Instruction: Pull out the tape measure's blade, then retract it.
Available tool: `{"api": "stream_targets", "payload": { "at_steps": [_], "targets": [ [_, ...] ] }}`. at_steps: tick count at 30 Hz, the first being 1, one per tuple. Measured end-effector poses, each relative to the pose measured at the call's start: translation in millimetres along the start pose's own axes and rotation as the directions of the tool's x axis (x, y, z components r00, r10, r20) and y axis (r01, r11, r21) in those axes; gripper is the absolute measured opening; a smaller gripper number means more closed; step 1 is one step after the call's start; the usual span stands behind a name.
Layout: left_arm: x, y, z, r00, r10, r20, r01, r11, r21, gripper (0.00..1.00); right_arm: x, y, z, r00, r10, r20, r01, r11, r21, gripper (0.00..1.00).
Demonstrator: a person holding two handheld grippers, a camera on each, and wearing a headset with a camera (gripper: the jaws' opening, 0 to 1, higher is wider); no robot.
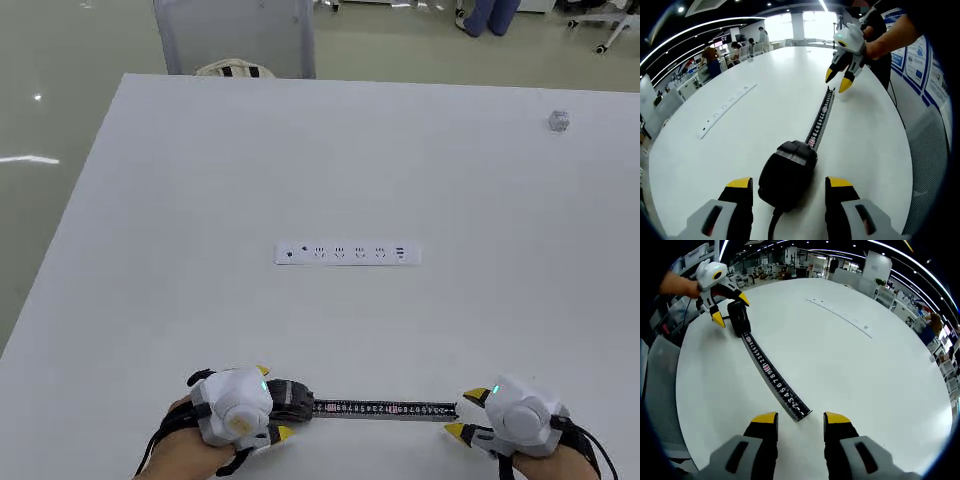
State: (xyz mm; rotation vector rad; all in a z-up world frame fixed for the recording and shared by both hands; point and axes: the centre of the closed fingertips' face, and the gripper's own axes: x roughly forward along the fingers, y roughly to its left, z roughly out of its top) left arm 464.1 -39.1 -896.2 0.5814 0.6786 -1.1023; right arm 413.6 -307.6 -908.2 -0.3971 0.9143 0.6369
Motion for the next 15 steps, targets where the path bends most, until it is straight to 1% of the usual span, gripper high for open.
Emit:
{"api": "stream_targets", "payload": {
  "at_steps": [3, 6, 9, 15],
  "targets": [
    [-2.2, -1.6, 0.1, 0.9999, 0.014, 0.003, -0.014, 1.000, -0.012, 0.56, -2.1, 0.9, 0.6, 0.9999, -0.006, 0.012, 0.005, 1.000, 0.030, 0.38],
    [-4.5, -3.0, 1.1, 0.9994, 0.034, 0.010, -0.034, 0.999, -0.041, 0.57, -5.1, 3.6, 0.3, 0.9997, -0.015, 0.019, 0.014, 0.998, 0.059, 0.39],
    [-6.6, -3.9, 1.5, 0.9985, 0.054, 0.011, -0.053, 0.997, -0.059, 0.59, -5.5, 5.8, -1.4, 0.9996, -0.019, 0.022, 0.018, 0.997, 0.070, 0.40],
    [-7.1, -5.3, -0.1, 0.9978, 0.065, 0.008, -0.064, 0.995, -0.071, 0.62, -7.2, 9.4, -0.8, 0.9994, -0.022, 0.025, 0.020, 0.996, 0.082, 0.41]
  ]
}}
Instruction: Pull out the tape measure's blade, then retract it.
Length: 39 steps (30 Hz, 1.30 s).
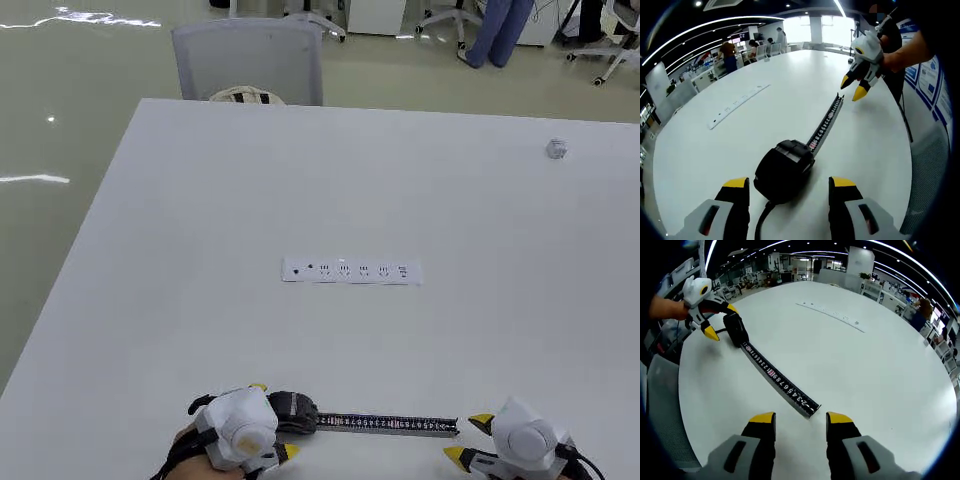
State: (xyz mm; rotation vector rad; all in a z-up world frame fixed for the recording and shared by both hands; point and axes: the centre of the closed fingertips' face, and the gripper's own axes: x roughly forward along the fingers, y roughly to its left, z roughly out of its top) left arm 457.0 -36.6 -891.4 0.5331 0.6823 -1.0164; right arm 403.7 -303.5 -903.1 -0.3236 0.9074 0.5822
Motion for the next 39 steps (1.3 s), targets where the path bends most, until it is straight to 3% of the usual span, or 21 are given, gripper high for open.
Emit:
{"api": "stream_targets", "payload": {
  "at_steps": [1, 2, 3, 11, 28, 31, 35, 39],
  "targets": [
    [-0.1, -0.4, -0.5, 1.0000, 0.003, 0.000, -0.003, 1.000, -0.003, 0.63, -0.6, 1.0, 0.1, 1.0000, -0.001, 0.001, 0.001, 1.000, 0.003, 0.41],
    [-6.9, -2.1, 0.7, 0.9991, 0.042, 0.008, -0.041, 0.998, -0.055, 0.64, -4.3, 8.1, -1.2, 0.9998, -0.018, 0.008, 0.018, 0.999, 0.047, 0.42],
    [-7.3, -2.0, 0.6, 0.9988, 0.048, 0.012, -0.047, 0.997, -0.068, 0.65, -6.1, 10.7, -0.2, 0.9997, -0.020, 0.015, 0.020, 0.998, 0.055, 0.42],
    [-17.5, -2.9, 2.7, 0.9949, 0.098, 0.026, -0.094, 0.988, -0.121, 0.66, -10.9, 21.2, -1.5, 0.9984, -0.045, 0.035, 0.040, 0.991, 0.127, 0.44],
    [-34.0, -17.5, 4.0, 0.9854, 0.164, 0.048, -0.147, 0.959, -0.244, 0.70, -26.7, 45.9, 4.0, 0.9921, -0.097, 0.079, 0.075, 0.967, 0.245, 0.52],
    [-39.5, -18.0, 6.3, 0.9825, 0.178, 0.055, -0.156, 0.946, -0.283, 0.71, -29.7, 49.5, 4.6, 0.9906, -0.107, 0.086, 0.080, 0.960, 0.268, 0.53],
    [-40.3, -18.0, 6.9, 0.9818, 0.181, 0.059, -0.156, 0.943, -0.296, 0.73, -30.3, 50.1, 4.8, 0.9903, -0.109, 0.087, 0.081, 0.959, 0.272, 0.55],
    [-51.3, -21.2, 8.1, 0.9732, 0.222, 0.062, -0.187, 0.918, -0.351, 0.76, -39.5, 61.9, 6.8, 0.9873, -0.127, 0.095, 0.090, 0.941, 0.325, 0.57]
  ]
}}
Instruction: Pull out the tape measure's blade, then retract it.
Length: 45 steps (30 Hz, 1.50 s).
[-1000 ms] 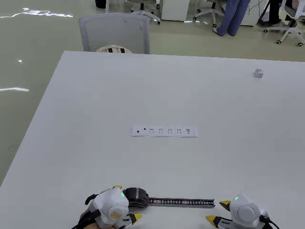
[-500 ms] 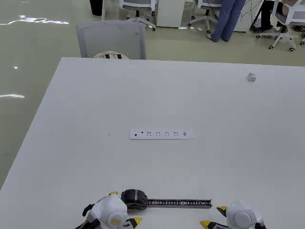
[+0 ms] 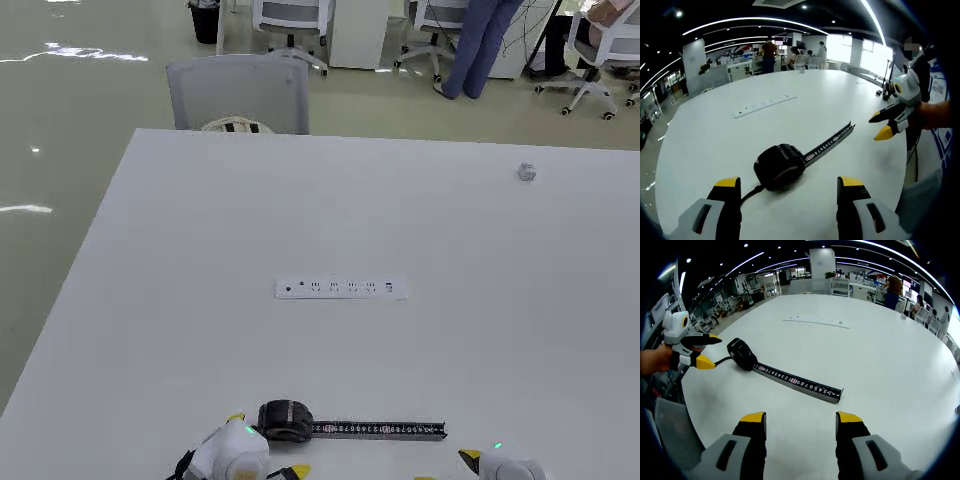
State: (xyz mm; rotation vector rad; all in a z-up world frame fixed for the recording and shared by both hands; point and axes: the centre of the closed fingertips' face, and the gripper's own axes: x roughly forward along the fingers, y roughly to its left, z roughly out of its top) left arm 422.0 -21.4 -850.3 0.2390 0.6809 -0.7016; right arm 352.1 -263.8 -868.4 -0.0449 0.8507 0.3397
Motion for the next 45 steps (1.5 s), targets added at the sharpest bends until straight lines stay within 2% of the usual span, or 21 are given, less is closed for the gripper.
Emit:
{"api": "stream_targets", "payload": {
  "at_steps": [8, 18, 23, 26, 33, 40, 41, 45],
  "targets": [
    [-14.3, -0.6, -2.7, 0.9985, 0.054, 0.001, -0.054, 0.997, -0.057, 0.77, -13.2, 10.3, -3.4, 0.9997, -0.024, 0.009, 0.024, 0.999, 0.039, 0.61],
    [-29.0, -8.5, -11.4, 0.9985, 0.054, -0.008, -0.054, 0.995, -0.088, 0.79, -28.5, 21.0, 0.7, 0.9985, -0.041, 0.035, 0.038, 0.997, 0.068, 0.64],
    [-36.9, -9.3, -17.4, 0.9976, 0.067, -0.017, -0.068, 0.992, -0.102, 0.80, -33.5, 30.6, 4.1, 0.9983, -0.046, 0.037, 0.043, 0.996, 0.078, 0.68],
    [-41.9, -9.4, -21.3, 0.9964, 0.080, -0.030, -0.083, 0.988, -0.130, 0.81, -35.9, 38.7, 4.7, 0.9982, -0.054, 0.028, 0.051, 0.996, 0.078, 0.70],
    [-52.6, -18.5, -22.0, 0.9973, 0.068, -0.028, -0.071, 0.987, -0.143, 0.83, -40.9, 49.2, 1.6, 0.9967, -0.079, 0.020, 0.076, 0.990, 0.118, 0.75],
    [-57.6, -21.3, -23.2, 0.9967, 0.074, -0.034, -0.078, 0.986, -0.145, 0.85, -44.3, 53.1, 1.0, 0.9958, -0.090, 0.020, 0.086, 0.988, 0.125, 0.80],
    [-65.7, -30.7, -30.3, 0.9956, 0.066, -0.068, -0.075, 0.986, -0.151, 0.86, -50.7, 60.6, -0.6, 0.9951, -0.098, 0.018, 0.094, 0.984, 0.151, 0.81],
    [-73.0, -34.1, -30.9, 0.9956, 0.072, -0.060, -0.081, 0.980, -0.181, 0.89, -55.7, 68.5, -2.6, 0.9955, -0.093, 0.015, 0.090, 0.984, 0.154, 0.82]
  ]
}}
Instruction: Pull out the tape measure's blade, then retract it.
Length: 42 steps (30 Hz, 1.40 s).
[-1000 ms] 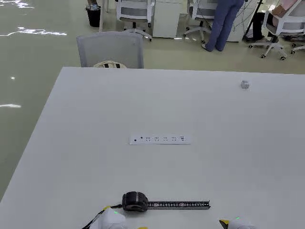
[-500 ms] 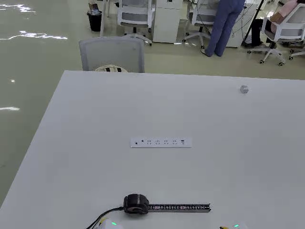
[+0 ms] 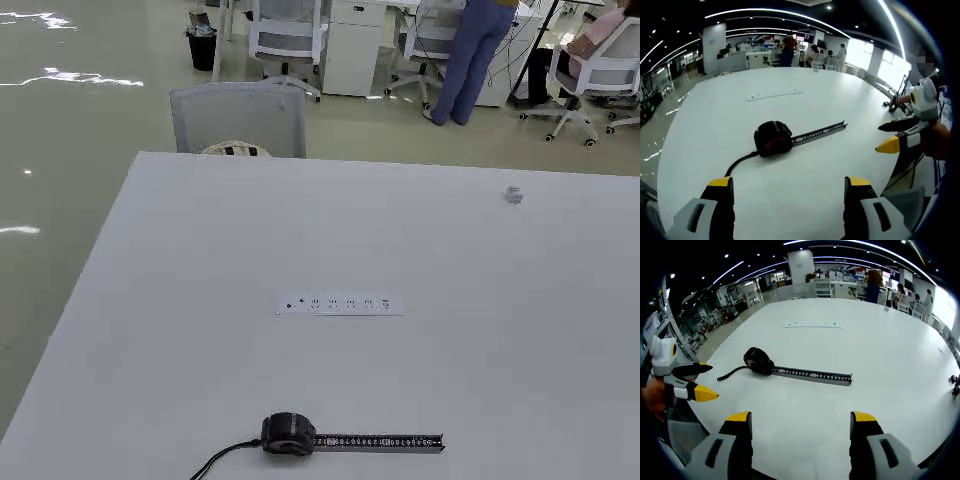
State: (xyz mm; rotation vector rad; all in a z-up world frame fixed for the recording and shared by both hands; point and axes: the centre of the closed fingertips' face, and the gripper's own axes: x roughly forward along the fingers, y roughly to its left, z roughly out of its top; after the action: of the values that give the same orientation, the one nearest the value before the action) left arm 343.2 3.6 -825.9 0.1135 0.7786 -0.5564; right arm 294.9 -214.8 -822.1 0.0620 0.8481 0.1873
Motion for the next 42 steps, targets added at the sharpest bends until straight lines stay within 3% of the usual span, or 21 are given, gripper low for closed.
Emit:
{"api": "stream_targets", "payload": {
  "at_steps": [13, 20, 27, 30, 36, 42],
  "targets": [
    [-23.8, -12.9, -1.8, 0.9991, 0.030, -0.029, -0.031, 1.000, -0.004, 0.95, -20.6, 8.3, -9.2, 0.9996, -0.010, -0.025, 0.011, 1.000, 0.026, 0.88],
    [-33.7, -14.5, -6.8, 0.9961, 0.051, -0.072, -0.052, 0.999, -0.016, 1.00, -28.3, 9.2, -11.0, 0.9996, -0.013, -0.027, 0.014, 0.999, 0.047, 0.90],
    [-38.6, -16.0, -15.4, 0.9921, 0.057, -0.111, -0.065, 0.996, -0.065, 1.00, -32.4, 6.9, -15.2, 0.9991, -0.023, -0.036, 0.025, 0.998, 0.059, 0.91],
    [-40.9, -15.6, -15.6, 0.9911, 0.070, -0.113, -0.083, 0.991, -0.109, 1.00, -35.3, 8.1, -15.4, 0.9989, -0.022, -0.042, 0.025, 0.998, 0.058, 0.91],
    [-43.3, -16.8, -16.5, 0.9887, 0.088, -0.122, -0.100, 0.990, -0.102, 1.00, -35.7, 7.2, -17.4, 0.9986, -0.022, -0.049, 0.024, 0.998, 0.052, 0.91],
    [-41.6, -16.4, -8.2, 0.9908, 0.099, -0.093, -0.111, 0.983, -0.145, 1.00, -33.6, 3.7, -16.8, 0.9981, -0.022, -0.057, 0.024, 0.999, 0.039, 0.90]
  ]
}}
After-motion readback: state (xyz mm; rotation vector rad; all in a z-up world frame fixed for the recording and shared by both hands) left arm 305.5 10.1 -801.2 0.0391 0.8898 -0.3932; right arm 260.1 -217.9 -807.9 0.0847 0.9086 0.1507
